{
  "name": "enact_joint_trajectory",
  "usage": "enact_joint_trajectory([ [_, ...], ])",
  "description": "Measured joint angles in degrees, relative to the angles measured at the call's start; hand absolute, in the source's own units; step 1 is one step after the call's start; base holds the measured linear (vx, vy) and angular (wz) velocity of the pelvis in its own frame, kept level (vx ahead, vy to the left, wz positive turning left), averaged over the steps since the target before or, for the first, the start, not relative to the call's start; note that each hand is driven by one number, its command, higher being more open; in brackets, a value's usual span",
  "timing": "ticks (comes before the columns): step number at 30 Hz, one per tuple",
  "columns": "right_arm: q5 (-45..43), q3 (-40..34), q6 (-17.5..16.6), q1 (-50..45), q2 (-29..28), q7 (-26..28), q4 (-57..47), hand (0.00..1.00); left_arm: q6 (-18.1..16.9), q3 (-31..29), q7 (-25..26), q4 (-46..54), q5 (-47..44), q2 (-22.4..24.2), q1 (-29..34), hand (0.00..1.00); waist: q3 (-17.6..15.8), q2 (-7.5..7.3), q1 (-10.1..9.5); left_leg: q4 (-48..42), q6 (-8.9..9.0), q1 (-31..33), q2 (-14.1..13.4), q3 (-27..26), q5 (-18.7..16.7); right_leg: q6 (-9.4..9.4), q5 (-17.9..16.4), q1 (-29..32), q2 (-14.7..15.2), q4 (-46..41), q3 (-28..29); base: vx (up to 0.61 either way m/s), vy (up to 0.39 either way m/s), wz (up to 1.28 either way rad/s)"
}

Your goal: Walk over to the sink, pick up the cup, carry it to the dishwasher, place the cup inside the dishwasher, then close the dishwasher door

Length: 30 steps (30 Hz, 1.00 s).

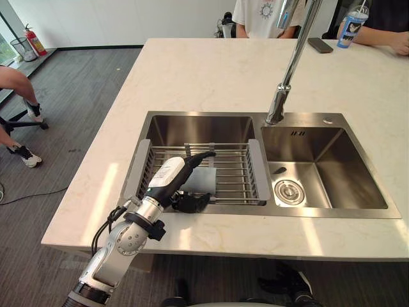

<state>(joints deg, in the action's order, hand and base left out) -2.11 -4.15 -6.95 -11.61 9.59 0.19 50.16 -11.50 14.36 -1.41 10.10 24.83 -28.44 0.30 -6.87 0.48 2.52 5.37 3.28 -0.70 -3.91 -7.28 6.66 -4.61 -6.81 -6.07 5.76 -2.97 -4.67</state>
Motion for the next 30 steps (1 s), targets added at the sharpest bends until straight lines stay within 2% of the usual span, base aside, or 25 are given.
enact_joint_trajectory([
  [8,0.0,0.0,0.2,-0.3,-0.9,0.0,0.0,0.90,1.6,-0.5,2.7,-4.1,3.3,2.2,-2.1,0.90,0.0,-0.09,0.12,0.0,0.03,-0.1,-0.1,-0.1,0.0,0.04,0.1,-0.1,-0.1,0.3,0.1,0.00,0.000,0.00],
  [14,0.0,0.0,0.3,-0.3,-1.3,0.1,0.0,0.90,2.2,-0.5,2.8,-6.2,3.5,2.6,-3.8,0.90,0.0,-0.14,0.09,0.0,0.04,-0.1,-0.1,-0.2,0.0,-0.02,0.2,-0.1,-0.1,0.4,0.2,0.00,0.000,0.00],
  [17,0.0,0.0,0.5,-0.3,-1.3,0.1,0.0,0.90,2.6,-0.5,2.8,-8.1,6.4,2.2,-4.9,0.90,-0.1,-0.22,0.19,0.0,0.06,-0.1,-0.1,-0.4,-0.1,-0.04,0.2,-0.1,-0.1,0.6,0.3,0.00,-0.002,-0.01],
  [23,0.0,-0.1,0.5,-0.3,-1.3,0.8,-0.1,0.90,2.5,-0.3,0.6,-9.7,7.5,-2.2,-7.2,0.90,-0.1,-0.39,0.61,0.0,0.21,-0.1,-0.2,-1.1,-0.5,-0.08,0.7,-0.1,-0.1,1.3,0.8,0.01,-0.007,-0.07],
  [26,0.0,-0.1,0.5,-0.2,-1.3,1.3,-0.1,0.90,2.4,0.3,-1.4,-11.1,7.9,-6.2,-9.1,0.90,-0.1,-0.39,1.41,0.0,0.31,-0.1,-0.2,-1.1,-0.6,-0.07,0.7,-0.2,-0.2,1.4,0.8,0.00,0.000,0.00],
  [30,0.0,0.0,0.6,-0.3,-1.2,1.5,-0.2,0.90,2.4,1.2,-2.9,-12.7,7.9,-9.9,-11.2,0.90,-0.1,-0.39,1.56,0.0,0.33,-0.1,-0.2,-1.1,-0.6,-0.06,0.7,-0.2,-0.2,1.6,0.8,0.00,0.000,0.00],
])
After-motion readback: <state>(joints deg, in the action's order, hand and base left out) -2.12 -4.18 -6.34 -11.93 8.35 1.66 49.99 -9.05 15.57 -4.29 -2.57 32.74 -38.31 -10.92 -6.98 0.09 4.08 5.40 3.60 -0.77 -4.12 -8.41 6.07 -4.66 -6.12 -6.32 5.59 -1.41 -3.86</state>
